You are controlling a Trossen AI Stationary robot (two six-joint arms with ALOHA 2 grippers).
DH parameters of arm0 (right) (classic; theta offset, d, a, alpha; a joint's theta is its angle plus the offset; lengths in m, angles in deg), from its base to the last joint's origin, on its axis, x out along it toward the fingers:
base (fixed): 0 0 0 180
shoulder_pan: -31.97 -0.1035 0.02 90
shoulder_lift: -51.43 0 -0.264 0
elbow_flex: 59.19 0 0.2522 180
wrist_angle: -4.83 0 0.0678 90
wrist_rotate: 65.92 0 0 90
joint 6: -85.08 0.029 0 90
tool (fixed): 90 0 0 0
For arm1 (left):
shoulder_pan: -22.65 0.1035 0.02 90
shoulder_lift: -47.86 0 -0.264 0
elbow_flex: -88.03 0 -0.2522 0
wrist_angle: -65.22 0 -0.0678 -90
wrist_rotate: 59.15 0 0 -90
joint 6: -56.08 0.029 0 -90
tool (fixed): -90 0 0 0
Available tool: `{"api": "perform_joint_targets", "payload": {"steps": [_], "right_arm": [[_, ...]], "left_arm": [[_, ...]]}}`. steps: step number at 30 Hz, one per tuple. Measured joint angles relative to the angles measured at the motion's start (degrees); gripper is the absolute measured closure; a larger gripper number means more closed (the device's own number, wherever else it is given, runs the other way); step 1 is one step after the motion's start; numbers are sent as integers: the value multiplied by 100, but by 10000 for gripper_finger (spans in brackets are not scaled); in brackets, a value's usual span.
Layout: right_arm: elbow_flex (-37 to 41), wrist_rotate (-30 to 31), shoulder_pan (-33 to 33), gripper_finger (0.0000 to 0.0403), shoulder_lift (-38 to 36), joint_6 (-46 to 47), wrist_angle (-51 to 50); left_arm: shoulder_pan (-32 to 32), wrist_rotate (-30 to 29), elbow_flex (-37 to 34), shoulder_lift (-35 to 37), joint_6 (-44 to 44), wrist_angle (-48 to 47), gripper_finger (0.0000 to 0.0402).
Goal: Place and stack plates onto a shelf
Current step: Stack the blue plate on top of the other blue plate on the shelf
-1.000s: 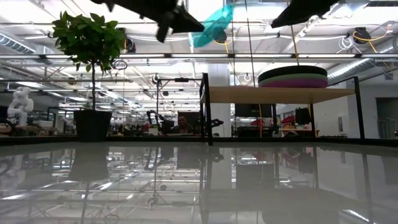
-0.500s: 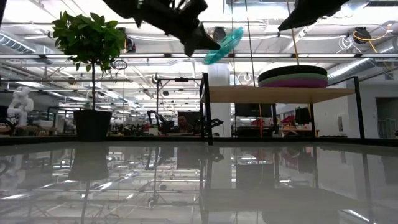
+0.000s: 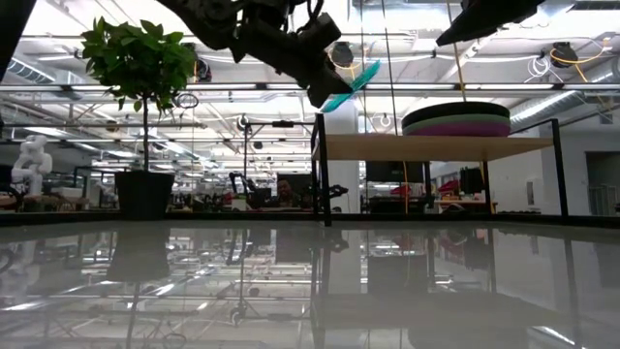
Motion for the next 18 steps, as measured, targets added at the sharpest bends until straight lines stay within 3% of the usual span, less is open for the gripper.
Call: {"api": "perform_joint_targets", "payload": {"steps": [10,18], "right_arm": [[0,7,0,222,0,19,-131],[0,9,0,222,-2,17,-141]], "left_arm": [[48,-52,1605,-219,-799,-2511,396],[180,72,1934,-716,-1006,-2746,396]]}}
